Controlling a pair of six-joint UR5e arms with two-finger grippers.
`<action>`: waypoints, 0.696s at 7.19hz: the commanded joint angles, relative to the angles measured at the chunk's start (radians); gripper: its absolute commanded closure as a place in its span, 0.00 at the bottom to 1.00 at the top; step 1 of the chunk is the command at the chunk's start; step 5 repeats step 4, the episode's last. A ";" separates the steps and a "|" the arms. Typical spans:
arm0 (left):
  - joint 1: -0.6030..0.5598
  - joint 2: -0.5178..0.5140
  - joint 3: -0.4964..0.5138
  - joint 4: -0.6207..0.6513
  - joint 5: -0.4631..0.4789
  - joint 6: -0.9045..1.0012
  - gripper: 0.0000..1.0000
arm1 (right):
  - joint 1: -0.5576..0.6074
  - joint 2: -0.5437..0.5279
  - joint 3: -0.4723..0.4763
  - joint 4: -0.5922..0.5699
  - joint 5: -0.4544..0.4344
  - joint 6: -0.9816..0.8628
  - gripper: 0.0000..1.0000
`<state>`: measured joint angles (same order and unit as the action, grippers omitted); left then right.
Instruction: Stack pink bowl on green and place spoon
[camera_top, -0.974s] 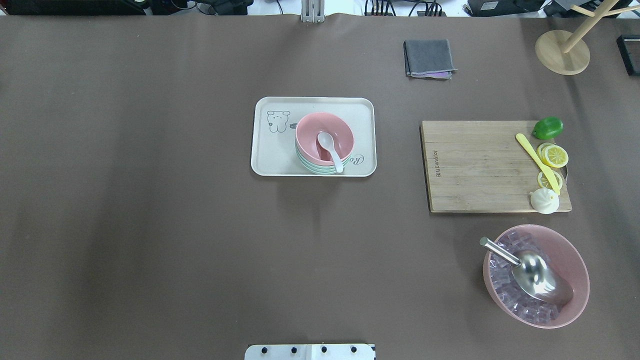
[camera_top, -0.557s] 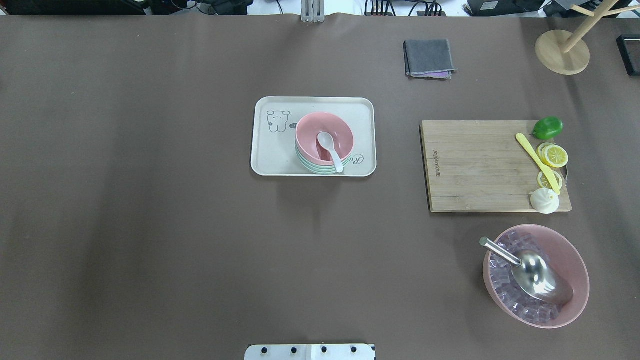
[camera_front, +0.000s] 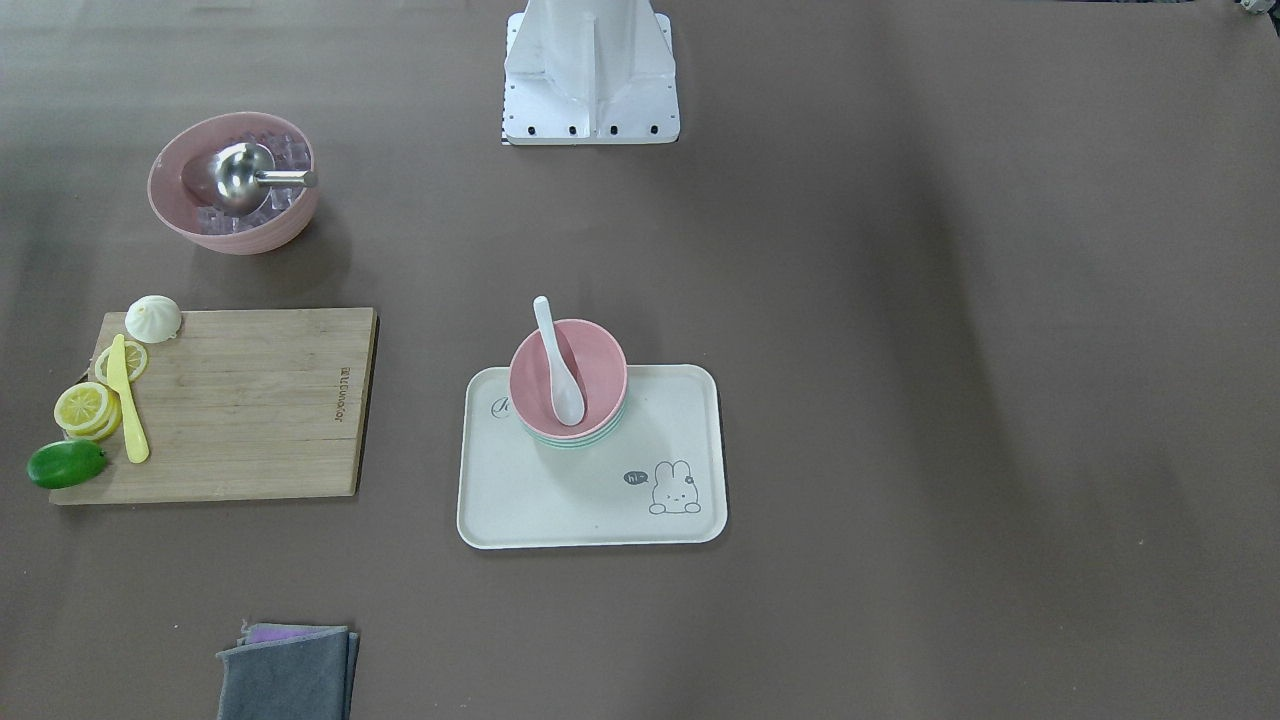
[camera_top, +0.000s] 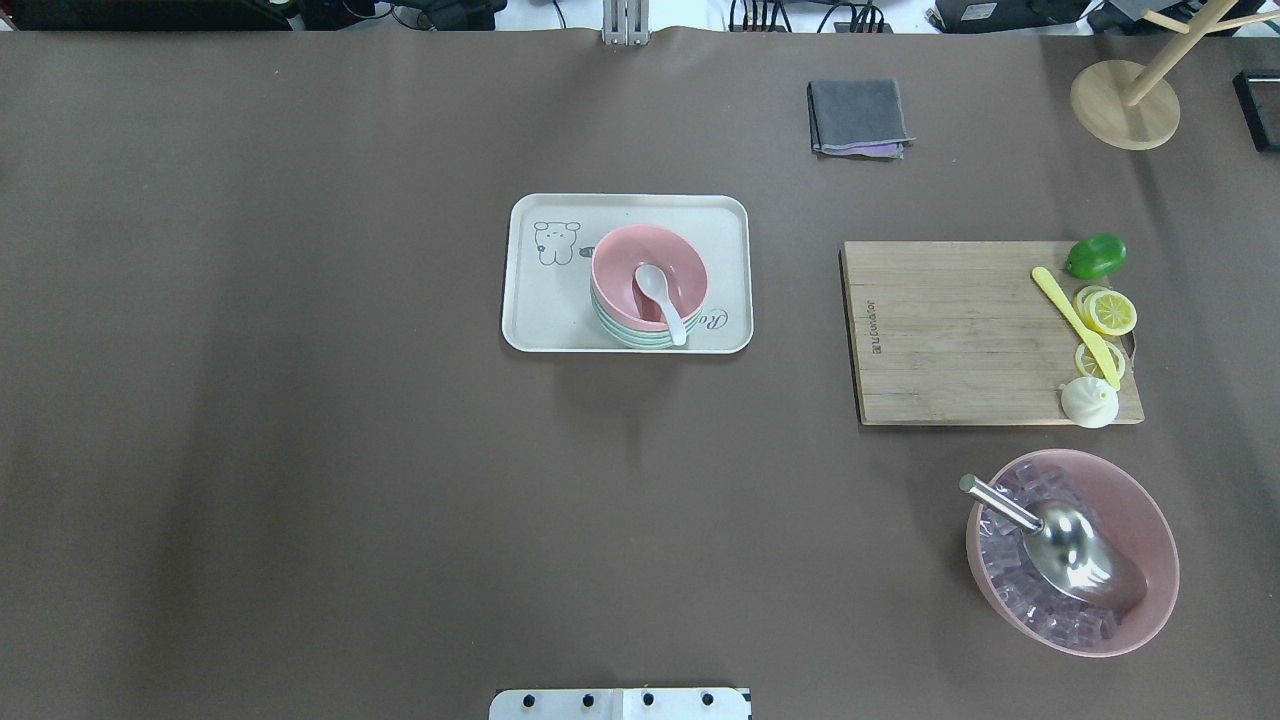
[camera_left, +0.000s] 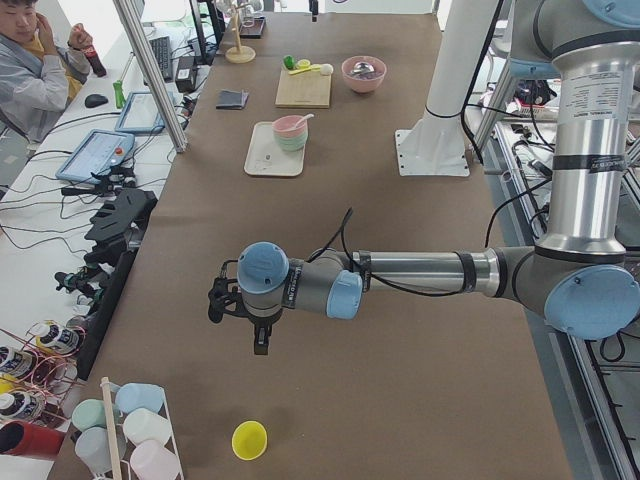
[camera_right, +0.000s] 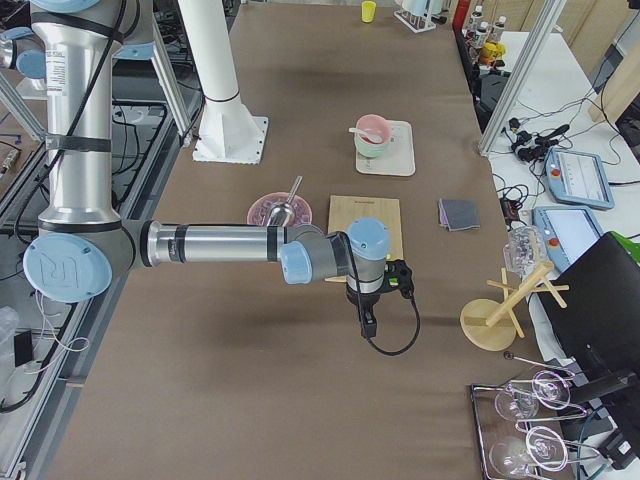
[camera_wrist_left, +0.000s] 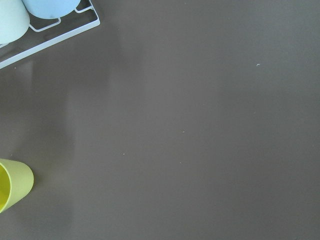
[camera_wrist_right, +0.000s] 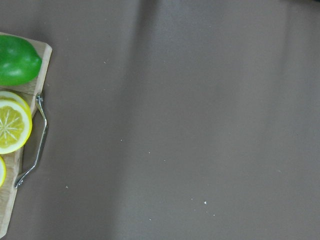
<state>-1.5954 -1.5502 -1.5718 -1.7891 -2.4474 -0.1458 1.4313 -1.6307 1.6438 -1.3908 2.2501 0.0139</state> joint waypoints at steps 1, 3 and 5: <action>0.000 0.012 -0.008 0.007 0.005 -0.001 0.02 | 0.000 -0.001 -0.004 -0.001 0.003 0.000 0.00; 0.003 0.041 -0.011 -0.009 0.005 -0.001 0.02 | -0.002 -0.001 -0.010 0.004 0.005 0.001 0.00; 0.003 0.041 -0.019 -0.013 -0.002 0.005 0.02 | -0.002 -0.001 -0.013 0.004 0.006 -0.009 0.00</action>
